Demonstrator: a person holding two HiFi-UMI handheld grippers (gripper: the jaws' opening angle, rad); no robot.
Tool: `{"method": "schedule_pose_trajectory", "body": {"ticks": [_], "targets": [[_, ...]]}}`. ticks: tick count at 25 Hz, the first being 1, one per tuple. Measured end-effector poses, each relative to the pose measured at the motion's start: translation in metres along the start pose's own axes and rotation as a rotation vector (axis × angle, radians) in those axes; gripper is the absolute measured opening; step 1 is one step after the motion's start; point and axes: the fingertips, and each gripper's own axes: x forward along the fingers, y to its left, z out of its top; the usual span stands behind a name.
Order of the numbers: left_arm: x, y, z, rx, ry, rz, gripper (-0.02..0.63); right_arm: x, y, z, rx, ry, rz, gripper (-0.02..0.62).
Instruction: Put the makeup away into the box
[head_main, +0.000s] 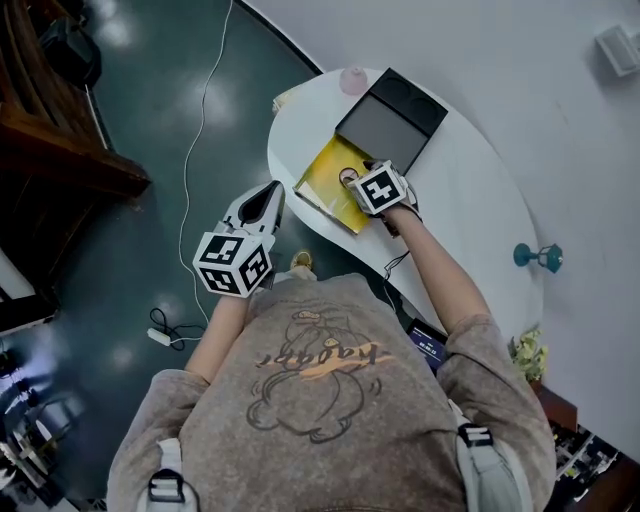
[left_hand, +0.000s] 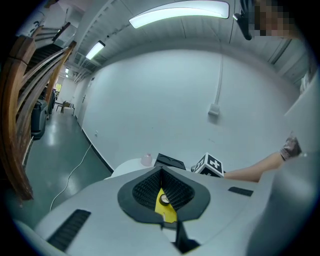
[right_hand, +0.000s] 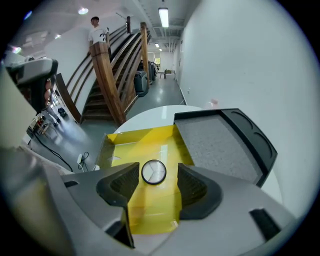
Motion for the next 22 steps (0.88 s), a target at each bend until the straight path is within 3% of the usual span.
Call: {"method": "schedule_pose_trajectory", "body": {"ticks": [7, 22], "targets": [[0.025, -0.03, 0.001, 0.021, 0.02, -0.076, 0.021, -0.05, 0.0, -0.002, 0.061, -0.082, 0.053, 0.244], [0.071, -0.102, 0.0, 0.088, 0.087, -0.282, 0.021, -0.182, -0.027, -0.02, 0.214, -0.392, -0.063, 0.223]]}}
